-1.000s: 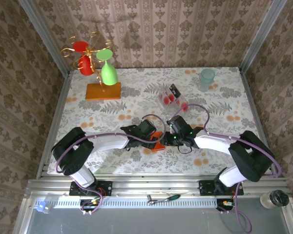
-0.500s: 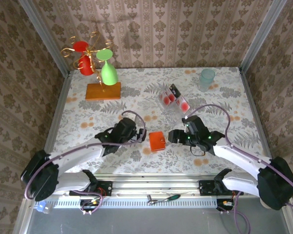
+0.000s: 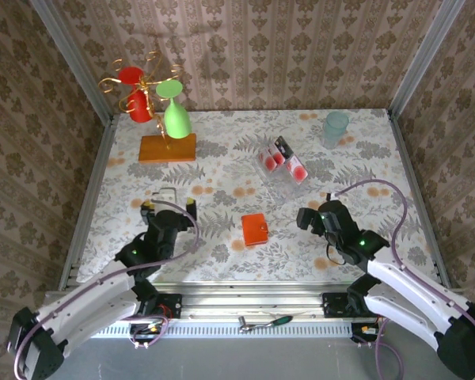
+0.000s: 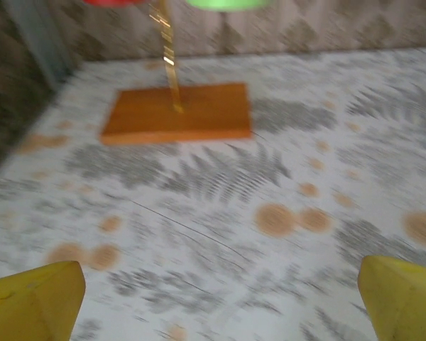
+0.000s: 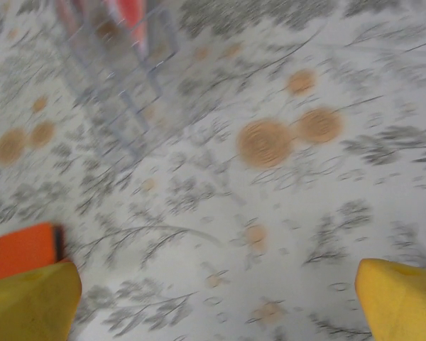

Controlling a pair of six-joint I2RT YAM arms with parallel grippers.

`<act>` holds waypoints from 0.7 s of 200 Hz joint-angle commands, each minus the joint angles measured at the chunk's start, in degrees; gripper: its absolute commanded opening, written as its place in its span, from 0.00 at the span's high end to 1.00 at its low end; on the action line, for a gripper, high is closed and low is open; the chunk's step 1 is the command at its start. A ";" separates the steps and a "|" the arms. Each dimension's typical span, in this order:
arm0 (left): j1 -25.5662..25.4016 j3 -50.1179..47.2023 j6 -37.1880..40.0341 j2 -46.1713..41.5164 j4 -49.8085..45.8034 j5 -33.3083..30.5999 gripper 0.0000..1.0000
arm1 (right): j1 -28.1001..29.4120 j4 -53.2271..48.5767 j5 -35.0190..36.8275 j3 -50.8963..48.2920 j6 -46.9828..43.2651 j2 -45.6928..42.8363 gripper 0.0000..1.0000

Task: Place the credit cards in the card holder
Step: Reset both arms

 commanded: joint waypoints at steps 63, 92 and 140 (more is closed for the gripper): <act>31.08 -2.37 10.22 12.45 18.70 10.67 0.00 | -12.53 21.71 29.04 -1.06 -16.83 4.29 0.00; 31.60 -5.28 17.49 25.43 36.85 10.48 0.00 | -19.30 29.05 27.99 -0.09 -18.73 14.81 0.00; 34.36 -2.45 20.89 39.41 50.47 14.95 0.00 | -21.63 51.66 18.34 -1.10 -29.10 30.51 0.00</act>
